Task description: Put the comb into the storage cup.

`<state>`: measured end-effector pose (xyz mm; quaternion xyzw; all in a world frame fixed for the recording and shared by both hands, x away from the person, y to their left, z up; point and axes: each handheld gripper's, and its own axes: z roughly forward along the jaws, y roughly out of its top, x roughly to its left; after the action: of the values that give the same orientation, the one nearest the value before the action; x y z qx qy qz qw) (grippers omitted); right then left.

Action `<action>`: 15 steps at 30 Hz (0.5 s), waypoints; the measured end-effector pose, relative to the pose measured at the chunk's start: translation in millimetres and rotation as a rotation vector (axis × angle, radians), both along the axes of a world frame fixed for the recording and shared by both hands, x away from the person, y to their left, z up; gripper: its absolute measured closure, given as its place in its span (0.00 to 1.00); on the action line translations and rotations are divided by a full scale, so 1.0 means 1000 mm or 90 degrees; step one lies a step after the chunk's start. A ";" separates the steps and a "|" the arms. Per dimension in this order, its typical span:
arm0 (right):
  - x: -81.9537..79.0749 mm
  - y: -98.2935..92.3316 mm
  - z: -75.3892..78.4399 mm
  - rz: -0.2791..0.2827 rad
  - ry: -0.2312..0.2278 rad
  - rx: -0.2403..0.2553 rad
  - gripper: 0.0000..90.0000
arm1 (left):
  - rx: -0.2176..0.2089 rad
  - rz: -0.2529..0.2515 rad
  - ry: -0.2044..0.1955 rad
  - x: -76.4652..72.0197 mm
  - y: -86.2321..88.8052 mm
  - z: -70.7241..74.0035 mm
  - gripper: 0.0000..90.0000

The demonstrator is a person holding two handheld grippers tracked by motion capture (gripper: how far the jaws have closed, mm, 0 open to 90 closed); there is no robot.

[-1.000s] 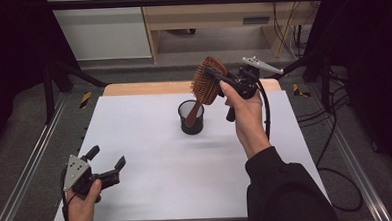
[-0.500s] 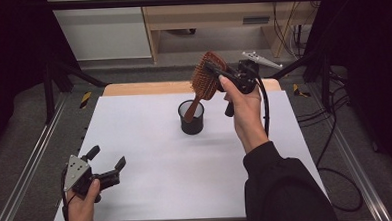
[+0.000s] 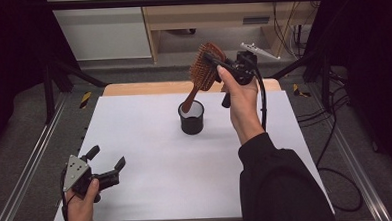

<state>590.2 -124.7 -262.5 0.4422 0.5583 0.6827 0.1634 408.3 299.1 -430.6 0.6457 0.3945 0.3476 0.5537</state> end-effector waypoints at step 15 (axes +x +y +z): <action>0.007 -0.004 0.001 -0.021 -0.004 0.010 0.57 | 0.003 -0.005 -0.003 0.000 0.000 0.000 0.04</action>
<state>597.2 -128.5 -261.8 0.4506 0.5450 0.6857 0.1724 408.3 298.7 -430.4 0.6478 0.3898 0.3479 0.5544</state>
